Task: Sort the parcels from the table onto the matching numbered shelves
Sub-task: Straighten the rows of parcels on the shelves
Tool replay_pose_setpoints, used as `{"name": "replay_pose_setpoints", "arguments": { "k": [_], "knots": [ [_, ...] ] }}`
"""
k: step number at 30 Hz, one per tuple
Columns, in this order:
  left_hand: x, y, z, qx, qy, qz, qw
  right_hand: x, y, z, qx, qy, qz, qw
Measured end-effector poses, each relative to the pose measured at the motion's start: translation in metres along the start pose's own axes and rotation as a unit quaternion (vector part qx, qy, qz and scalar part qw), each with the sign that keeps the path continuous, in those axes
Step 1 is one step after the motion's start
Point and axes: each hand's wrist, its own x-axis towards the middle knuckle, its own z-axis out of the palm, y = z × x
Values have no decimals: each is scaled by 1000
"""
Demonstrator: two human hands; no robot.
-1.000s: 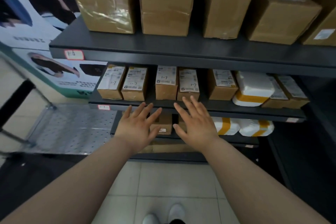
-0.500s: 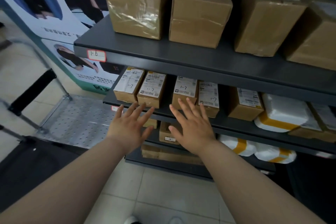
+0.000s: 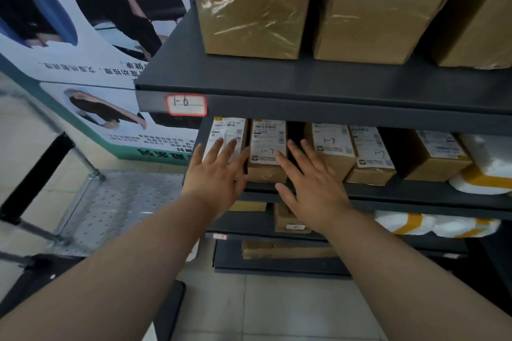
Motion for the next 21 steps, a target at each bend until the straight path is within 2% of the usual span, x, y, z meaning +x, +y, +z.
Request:
{"name": "replay_pose_setpoints", "arguments": {
  "k": [6,10,21],
  "knots": [
    [24,-10,40,-39,36,0,999,43,-29,30,27,-10,3,1000],
    [28,-9,49,-72,68,-11,995,55,-35,46,-6,0,-6,1000],
    [44,-26,43,-54,58,-22,997,66,-10,47,-48,-5,27,998]
  ]
}}
